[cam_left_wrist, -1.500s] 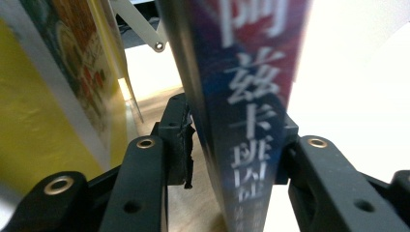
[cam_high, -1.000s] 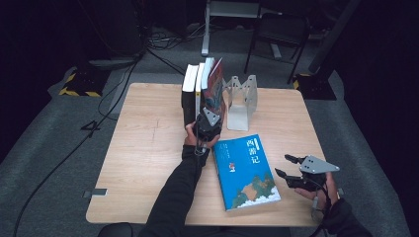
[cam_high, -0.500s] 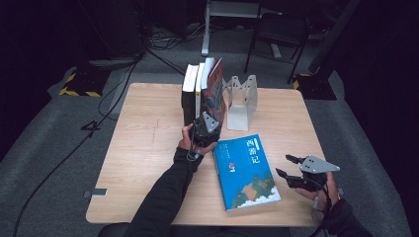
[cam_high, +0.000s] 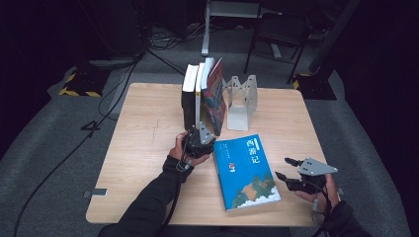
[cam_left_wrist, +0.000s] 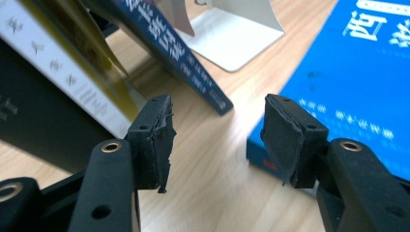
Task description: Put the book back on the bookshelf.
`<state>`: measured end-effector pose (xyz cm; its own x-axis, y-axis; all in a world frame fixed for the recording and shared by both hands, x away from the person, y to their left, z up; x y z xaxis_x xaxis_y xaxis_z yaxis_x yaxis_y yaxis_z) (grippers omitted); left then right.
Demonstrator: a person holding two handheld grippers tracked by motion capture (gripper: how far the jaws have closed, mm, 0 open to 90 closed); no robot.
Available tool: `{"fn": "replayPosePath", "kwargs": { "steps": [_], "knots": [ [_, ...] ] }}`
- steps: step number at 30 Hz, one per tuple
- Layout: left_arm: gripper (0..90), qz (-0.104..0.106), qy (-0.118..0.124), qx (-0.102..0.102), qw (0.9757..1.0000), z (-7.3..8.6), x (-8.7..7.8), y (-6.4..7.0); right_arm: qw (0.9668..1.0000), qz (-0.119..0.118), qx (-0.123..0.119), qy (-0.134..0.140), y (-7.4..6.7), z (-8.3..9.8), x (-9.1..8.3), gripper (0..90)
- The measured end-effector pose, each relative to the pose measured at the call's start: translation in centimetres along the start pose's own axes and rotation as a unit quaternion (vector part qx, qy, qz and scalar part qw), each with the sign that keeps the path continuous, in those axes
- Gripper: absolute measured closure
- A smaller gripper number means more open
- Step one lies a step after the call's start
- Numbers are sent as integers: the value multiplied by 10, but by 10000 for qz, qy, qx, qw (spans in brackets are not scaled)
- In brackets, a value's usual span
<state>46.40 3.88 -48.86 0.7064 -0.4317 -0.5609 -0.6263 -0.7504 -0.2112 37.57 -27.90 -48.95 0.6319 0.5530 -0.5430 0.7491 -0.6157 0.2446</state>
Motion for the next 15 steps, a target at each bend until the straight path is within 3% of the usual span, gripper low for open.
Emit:
{"fn": "replayPosePath", "kwargs": {
  "steps": [6,7,15],
  "knots": [
    [437,244,6,6,9997,17,-16,2,9999,-127,102,-50,-3,4,-5,372],
    [436,305,-30,120,9995,21,-22,4,9996,-212,144,-69,-4,5,-6,373],
    [421,684,-122,331,9970,43,-46,16,9982,-528,115,-262,-15,13,-13,377]
  ]
}}
Point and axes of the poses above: each handheld gripper's, and its own axes: x roughly forward along the jaws, z roughly out of its underside, y roughly to its right, the point moved 6 cm from there along x, roughly forward along the jaws, and after that the axes turned 2 degrees about -x, right-handed, at the moved point
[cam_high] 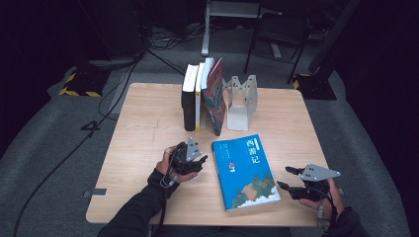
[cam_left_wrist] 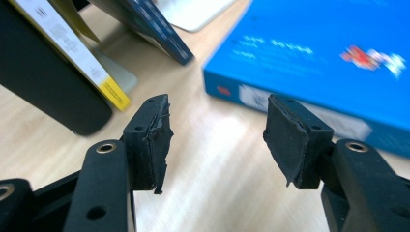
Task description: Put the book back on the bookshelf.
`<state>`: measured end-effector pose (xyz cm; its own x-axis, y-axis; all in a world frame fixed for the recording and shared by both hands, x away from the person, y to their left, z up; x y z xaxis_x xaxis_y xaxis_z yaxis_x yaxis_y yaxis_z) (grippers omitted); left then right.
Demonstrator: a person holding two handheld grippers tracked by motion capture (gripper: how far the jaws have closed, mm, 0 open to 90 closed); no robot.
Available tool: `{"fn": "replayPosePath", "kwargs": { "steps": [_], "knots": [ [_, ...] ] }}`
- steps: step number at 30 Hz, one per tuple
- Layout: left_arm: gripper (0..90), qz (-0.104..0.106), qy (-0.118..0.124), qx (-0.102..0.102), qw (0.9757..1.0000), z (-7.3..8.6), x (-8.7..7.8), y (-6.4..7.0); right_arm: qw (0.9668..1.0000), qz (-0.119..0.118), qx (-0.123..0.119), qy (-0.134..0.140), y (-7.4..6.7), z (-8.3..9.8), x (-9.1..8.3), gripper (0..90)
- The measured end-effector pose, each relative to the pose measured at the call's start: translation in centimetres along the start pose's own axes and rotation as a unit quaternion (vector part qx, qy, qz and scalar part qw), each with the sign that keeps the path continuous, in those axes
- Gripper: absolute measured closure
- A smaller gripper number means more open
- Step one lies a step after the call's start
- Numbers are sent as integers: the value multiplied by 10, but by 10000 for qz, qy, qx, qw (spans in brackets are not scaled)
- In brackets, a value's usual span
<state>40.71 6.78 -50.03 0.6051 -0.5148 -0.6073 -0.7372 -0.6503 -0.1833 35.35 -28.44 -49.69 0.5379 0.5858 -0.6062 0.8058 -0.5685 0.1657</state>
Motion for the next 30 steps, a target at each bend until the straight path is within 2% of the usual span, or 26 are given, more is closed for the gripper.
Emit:
{"fn": "replayPosePath", "kwargs": {
  "steps": [1,6,10,12,13,15,17,19,20,22,23,25,30],
  "knots": [
    [420,0,0,0,10000,0,0,0,10000,0,0,0,0,0,0,377],
    [412,333,-150,137,9992,18,-12,18,9996,-270,24,-93,-7,9,-5,375],
    [405,601,-310,196,9975,33,-20,33,9990,-429,52,-139,-12,15,-8,374],
    [397,651,-356,207,9970,36,-22,35,9986,-511,51,-144,-15,17,-9,374],
    [397,764,-405,221,9960,40,-25,40,9983,-553,39,-162,-17,18,-9,373],
    [393,867,-462,252,9948,45,-29,46,9972,-713,-40,-210,-23,20,-10,371],
    [385,979,-453,207,9939,49,-33,50,9956,-900,-83,-240,-28,23,-10,363],
    [385,1027,-446,175,9936,52,-35,52,9949,-969,-105,-265,-31,24,-10,360],
    [384,1096,-454,140,9928,54,-37,53,9936,-1065,-192,-323,-35,25,-9,357],
    [380,1228,-499,80,9911,59,-39,56,9929,-1071,-289,-421,-39,27,-7,354],
    [366,1228,-499,80,9911,59,-39,56,9929,-1071,-289,-421,-39,27,-7,354],
    [363,1329,-545,28,9896,61,-40,59,9928,-1095,-251,-411,-41,26,-3,354],
    [343,1488,-723,165,9861,66,-35,66,9915,-1153,-295,-519,-47,27,7,360]
  ]
}}
Point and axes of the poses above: each handheld gripper's, and its own axes: x roughly forward along the jaws, z roughly out of its underside, y roughly to its right, the point moved 6 cm from there along x, roughly forward along the jaws, and after that the axes turned 2 degrees about -x, right-handed, at the moved point
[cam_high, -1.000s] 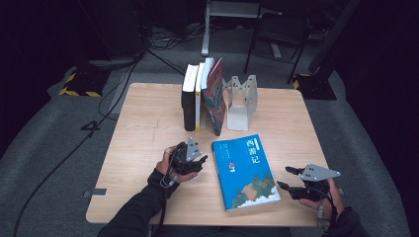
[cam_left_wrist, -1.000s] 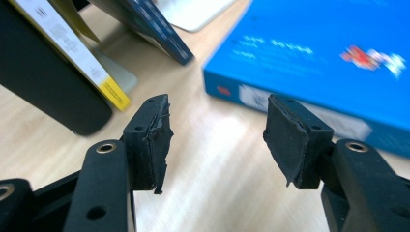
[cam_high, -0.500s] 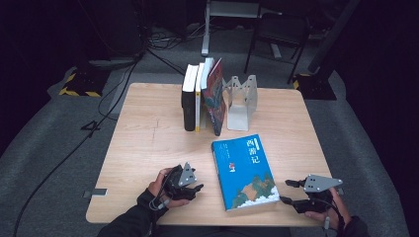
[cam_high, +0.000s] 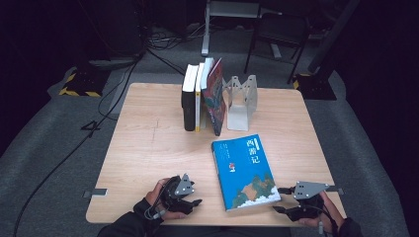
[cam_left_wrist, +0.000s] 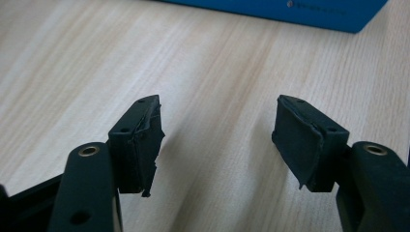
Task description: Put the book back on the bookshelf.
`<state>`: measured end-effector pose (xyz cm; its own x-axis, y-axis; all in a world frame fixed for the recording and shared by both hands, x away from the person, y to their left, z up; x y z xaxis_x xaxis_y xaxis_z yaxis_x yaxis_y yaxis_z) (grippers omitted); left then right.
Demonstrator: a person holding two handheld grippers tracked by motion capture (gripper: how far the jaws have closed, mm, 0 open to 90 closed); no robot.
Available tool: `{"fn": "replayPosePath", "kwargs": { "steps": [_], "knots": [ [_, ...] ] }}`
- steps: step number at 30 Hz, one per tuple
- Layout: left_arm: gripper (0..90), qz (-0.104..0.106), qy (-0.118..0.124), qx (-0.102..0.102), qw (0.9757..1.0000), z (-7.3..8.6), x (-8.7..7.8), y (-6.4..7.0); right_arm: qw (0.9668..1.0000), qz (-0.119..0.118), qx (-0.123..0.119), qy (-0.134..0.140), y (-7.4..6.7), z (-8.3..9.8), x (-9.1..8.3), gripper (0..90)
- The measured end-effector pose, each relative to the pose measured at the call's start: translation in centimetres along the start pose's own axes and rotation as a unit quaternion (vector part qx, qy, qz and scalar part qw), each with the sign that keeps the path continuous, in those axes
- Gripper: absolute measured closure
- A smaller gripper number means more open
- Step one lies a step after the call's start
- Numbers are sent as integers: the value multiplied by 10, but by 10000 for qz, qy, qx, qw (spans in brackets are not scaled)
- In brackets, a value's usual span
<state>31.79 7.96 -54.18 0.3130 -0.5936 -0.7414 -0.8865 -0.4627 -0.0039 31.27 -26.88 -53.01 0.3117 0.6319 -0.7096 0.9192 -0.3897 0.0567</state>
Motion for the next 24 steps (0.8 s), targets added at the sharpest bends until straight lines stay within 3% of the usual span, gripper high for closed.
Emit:
{"fn": "replayPosePath", "kwargs": {
  "steps": [5,8,15,19,24],
  "knots": [
    [334,137,75,-129,9998,-1,3,-5,9999,71,-80,-83,0,0,7,355],
    [314,63,121,-242,9996,-1,5,-14,10000,62,-24,-61,0,0,7,364],
    [303,59,166,-258,9995,0,5,-19,9998,108,-87,-112,0,-1,7,370],
    [302,80,230,-269,9993,0,6,-19,9990,231,-317,-200,-2,-1,8,378],
    [287,91,233,-252,9994,1,6,-19,9992,216,-289,-177,-1,-1,7,390]
  ]
}}
Point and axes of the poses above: each handheld gripper's, and its own axes: x roughly forward along the jaws, z roughly out of its underside, y roughly to its right, the point moved 6 cm from there along x, roughly forward along the jaws, and after that the axes turned 2 degrees about -x, right-handed, at the moved point
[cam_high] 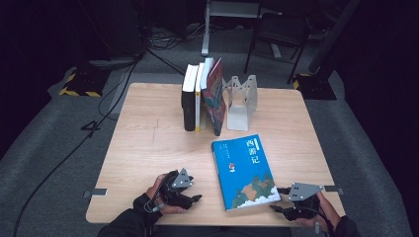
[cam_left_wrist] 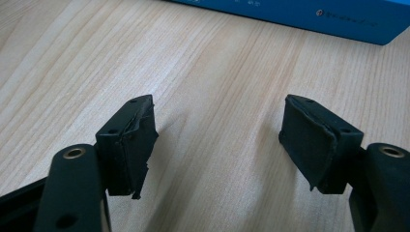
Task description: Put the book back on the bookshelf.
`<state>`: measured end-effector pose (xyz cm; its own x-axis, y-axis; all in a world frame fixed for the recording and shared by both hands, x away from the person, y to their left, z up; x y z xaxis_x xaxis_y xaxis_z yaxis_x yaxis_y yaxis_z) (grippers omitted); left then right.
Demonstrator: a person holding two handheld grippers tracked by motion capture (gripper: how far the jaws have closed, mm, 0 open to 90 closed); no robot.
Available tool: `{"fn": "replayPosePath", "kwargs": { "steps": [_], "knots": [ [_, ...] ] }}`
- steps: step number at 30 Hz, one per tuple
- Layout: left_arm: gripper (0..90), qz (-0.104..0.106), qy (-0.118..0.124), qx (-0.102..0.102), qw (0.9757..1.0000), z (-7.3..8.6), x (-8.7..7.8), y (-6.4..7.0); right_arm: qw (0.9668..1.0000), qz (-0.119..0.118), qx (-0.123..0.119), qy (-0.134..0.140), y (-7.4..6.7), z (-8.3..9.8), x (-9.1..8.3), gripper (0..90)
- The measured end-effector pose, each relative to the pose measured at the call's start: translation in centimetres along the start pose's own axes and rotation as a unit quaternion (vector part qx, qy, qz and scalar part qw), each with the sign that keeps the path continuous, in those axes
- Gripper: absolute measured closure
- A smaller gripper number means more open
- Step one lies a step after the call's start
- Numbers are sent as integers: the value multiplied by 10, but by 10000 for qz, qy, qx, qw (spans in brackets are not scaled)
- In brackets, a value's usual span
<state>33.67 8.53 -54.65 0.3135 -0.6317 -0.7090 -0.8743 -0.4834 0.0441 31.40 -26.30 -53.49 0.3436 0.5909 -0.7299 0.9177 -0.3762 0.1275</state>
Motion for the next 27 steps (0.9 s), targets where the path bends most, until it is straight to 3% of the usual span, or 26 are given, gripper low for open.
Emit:
{"fn": "replayPosePath", "kwargs": {
  "steps": [10,14,19,27],
  "knots": [
    [261,-64,-28,-39,10000,2,-1,2,9999,86,-22,68,-3,-5,-1,400],
    [256,30,-50,52,10000,0,0,11,9999,82,61,111,1,-3,-2,446],
    [233,111,-71,146,9998,-3,5,23,9993,-42,354,146,8,2,-2,370],
    [197,357,-111,430,9984,-15,20,52,9990,-185,404,95,6,2,4,396]
  ]
}}
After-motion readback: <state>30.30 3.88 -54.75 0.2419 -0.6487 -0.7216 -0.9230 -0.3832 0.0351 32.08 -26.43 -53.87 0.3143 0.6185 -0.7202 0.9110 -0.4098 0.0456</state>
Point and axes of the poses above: each handheld gripper's, and its own axes: x roughly forward along the jaws, z roughly out of its underside, y roughly to its right, the point moved 6 cm from there along x, roughly forward along the jaws, and after that the axes turned 2 degrees about -x, right-handed, at the moved point
